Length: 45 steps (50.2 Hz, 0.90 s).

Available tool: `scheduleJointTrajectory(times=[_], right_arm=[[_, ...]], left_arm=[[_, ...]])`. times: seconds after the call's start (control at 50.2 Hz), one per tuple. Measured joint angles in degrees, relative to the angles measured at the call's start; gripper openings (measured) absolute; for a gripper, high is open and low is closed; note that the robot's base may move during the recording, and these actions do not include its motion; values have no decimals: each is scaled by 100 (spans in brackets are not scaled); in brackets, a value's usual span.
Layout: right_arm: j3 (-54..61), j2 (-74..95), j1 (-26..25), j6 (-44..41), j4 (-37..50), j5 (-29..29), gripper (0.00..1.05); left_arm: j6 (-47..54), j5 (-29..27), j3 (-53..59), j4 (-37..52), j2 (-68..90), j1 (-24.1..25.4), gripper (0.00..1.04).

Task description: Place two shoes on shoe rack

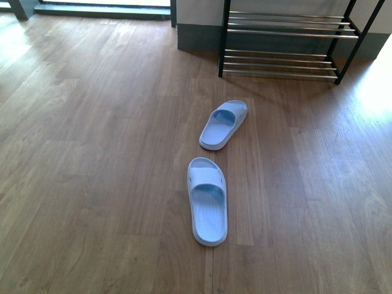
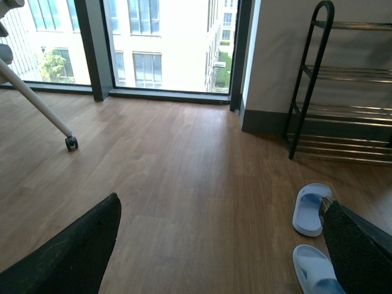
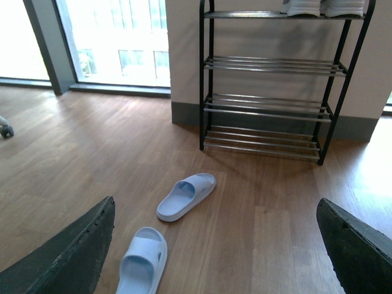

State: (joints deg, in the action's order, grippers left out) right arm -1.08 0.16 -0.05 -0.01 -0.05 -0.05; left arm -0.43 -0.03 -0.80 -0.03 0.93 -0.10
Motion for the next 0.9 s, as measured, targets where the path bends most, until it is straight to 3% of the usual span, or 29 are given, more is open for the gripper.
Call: scheduleJointTrajectory(times=[0.896], right_arm=[[0, 0, 0, 0, 0, 0, 96]], left_arm=[[0, 2, 0, 0, 0, 0, 95]])
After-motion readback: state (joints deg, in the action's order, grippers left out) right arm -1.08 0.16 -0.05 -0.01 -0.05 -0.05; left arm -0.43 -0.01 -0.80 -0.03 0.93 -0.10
